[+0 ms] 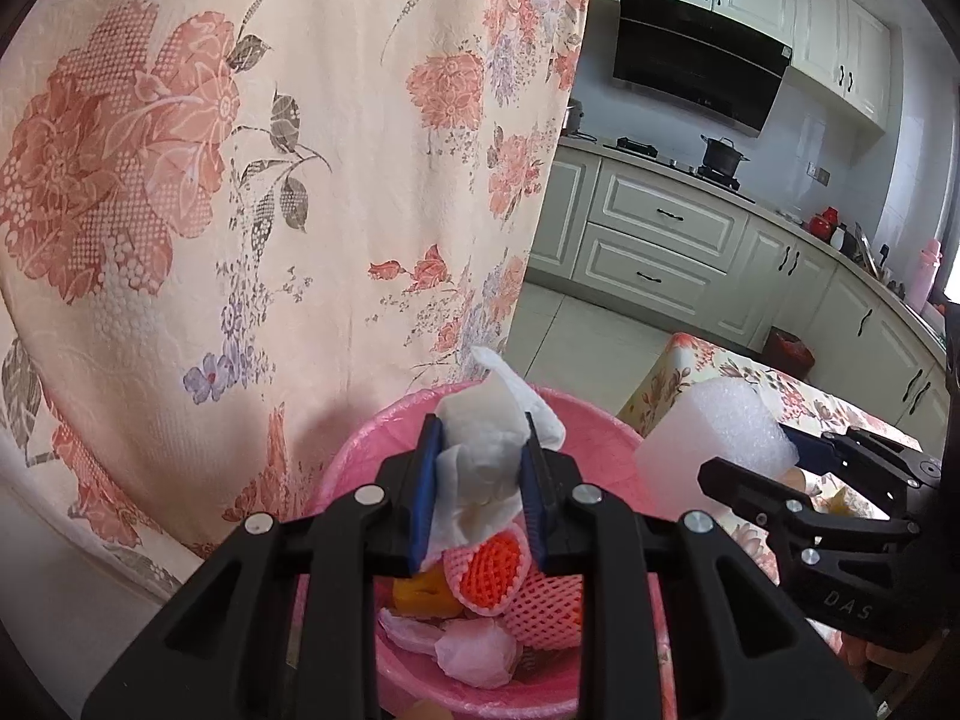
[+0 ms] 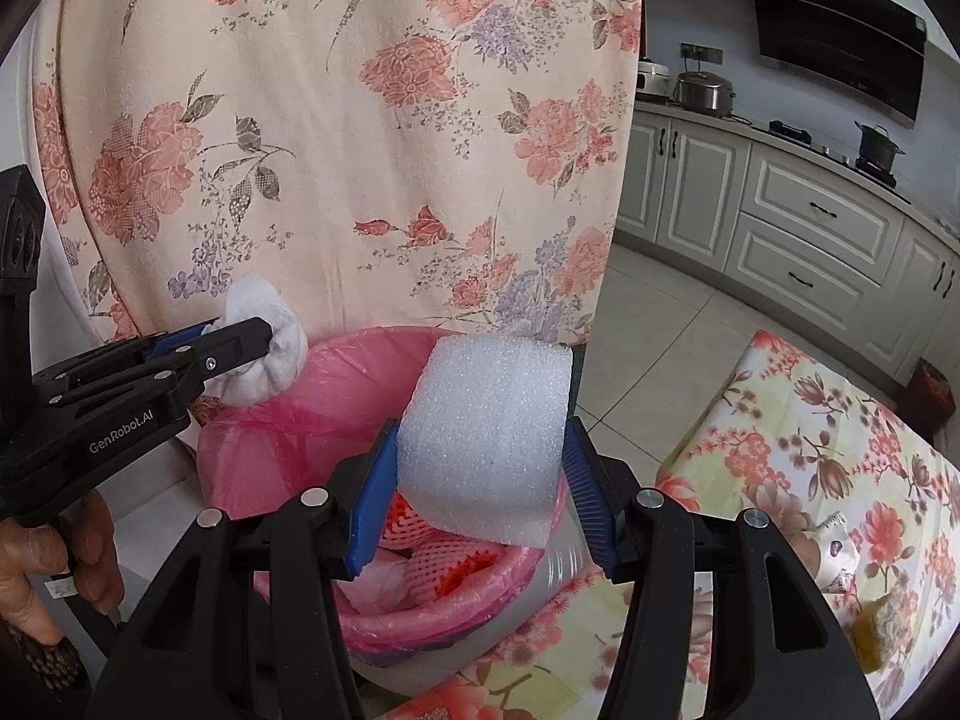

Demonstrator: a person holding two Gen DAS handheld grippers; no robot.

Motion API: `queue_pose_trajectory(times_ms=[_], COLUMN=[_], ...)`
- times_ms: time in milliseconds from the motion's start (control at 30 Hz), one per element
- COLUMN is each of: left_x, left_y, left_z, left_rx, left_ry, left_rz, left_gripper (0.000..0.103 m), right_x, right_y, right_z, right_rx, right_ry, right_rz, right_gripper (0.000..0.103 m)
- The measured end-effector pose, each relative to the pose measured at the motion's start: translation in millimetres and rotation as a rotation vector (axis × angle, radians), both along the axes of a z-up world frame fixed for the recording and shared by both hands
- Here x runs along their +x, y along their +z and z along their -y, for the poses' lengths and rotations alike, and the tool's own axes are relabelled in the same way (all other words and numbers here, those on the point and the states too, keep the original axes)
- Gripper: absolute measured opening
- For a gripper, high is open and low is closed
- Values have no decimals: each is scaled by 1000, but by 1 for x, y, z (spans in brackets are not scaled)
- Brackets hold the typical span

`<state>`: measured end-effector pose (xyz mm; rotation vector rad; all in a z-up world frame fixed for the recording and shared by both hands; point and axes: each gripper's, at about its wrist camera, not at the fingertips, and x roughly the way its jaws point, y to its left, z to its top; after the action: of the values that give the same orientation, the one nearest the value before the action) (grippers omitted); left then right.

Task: Collect trash
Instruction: 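Open the left tool to drop the tissue while the right tool drops the foam block into the bin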

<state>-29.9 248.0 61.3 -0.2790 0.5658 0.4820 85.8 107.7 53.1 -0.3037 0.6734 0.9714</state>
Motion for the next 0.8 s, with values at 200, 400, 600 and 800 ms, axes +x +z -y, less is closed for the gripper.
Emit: queue_pose_trajectory(times_ms=[200, 400, 600, 800], left_x=[10, 13, 10, 10], left_y=[-2, -5, -5, -6], left_z=[-10, -13, -9, 0], left_rx=[2, 9, 2, -8], left_ry=[11, 19, 15, -4], left_rz=[-17, -27, -17, -12], left_gripper=[27, 40, 43, 52], right_x=[7, 10, 13, 17], right_y=[-8, -14, -16, -17], right_z=[-16, -22, -11, 11], right_rx=[-16, -26, -23, -19], right_ry=[14, 14, -11, -46], right_rz=[-13, -17, -14, -4], right_gripper=[52, 61, 66, 69])
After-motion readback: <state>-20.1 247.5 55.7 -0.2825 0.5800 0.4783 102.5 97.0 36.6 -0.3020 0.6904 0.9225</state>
